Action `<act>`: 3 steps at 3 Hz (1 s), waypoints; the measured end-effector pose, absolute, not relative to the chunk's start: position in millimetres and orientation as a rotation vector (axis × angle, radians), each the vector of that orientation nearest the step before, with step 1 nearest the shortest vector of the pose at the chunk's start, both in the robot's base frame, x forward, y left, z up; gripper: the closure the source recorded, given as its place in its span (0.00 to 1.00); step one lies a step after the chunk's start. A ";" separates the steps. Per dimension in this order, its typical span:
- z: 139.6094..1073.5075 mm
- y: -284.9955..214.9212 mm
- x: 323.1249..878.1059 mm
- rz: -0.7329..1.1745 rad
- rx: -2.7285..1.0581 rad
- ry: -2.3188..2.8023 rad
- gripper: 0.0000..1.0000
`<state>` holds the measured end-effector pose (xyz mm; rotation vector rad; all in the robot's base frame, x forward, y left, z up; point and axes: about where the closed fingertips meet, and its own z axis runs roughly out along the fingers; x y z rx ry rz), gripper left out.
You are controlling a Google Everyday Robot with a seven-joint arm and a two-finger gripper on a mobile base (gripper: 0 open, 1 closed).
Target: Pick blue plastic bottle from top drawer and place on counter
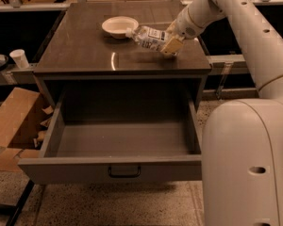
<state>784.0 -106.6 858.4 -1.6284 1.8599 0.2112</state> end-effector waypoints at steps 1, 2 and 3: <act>854.9 -105.3 788.0 0.206 -1.637 1.867 0.04; 854.8 -105.2 788.1 0.205 -1.638 1.867 0.00; 860.7 -103.6 785.0 0.200 -1.648 1.827 0.00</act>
Offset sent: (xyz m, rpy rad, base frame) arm 0.0079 -0.0036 0.0006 -0.0182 -0.0085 0.0027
